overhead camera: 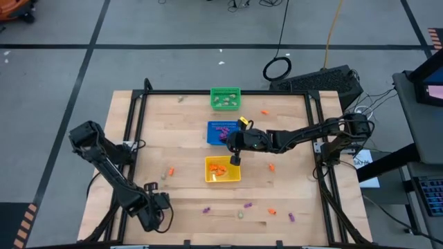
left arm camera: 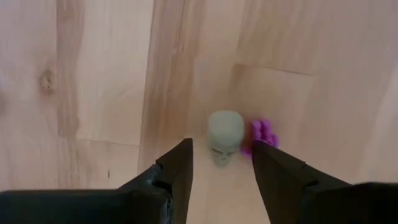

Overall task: Sort Halloween decoration
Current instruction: Put the white skull toy into the green bin

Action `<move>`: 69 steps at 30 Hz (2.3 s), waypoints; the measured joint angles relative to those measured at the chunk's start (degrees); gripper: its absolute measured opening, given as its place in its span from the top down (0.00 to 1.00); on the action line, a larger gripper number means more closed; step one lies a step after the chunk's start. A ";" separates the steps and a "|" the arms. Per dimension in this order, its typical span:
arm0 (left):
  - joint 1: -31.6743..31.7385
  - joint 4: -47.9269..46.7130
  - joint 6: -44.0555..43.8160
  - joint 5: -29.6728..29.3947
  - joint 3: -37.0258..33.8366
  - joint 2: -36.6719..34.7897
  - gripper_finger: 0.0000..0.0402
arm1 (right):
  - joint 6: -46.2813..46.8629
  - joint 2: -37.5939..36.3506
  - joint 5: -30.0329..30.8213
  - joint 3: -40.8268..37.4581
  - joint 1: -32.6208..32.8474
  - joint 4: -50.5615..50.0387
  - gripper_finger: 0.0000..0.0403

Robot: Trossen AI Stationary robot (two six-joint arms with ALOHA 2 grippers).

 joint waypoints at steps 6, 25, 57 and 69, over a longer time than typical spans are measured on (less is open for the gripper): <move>0.26 0.09 0.51 -1.52 -0.02 1.65 0.60 | -0.07 0.00 -0.01 0.00 0.00 0.04 1.00; 2.86 2.31 10.54 -0.10 0.13 3.09 0.88 | -0.55 0.04 -0.02 0.00 0.02 -0.20 1.00; 72.43 10.67 66.93 -5.50 12.33 -2.92 0.88 | -0.93 -11.56 6.08 0.00 4.19 -21.01 1.00; 86.34 12.46 76.43 3.23 32.86 18.40 0.88 | 1.80 -11.58 7.48 0.00 5.92 -25.24 1.00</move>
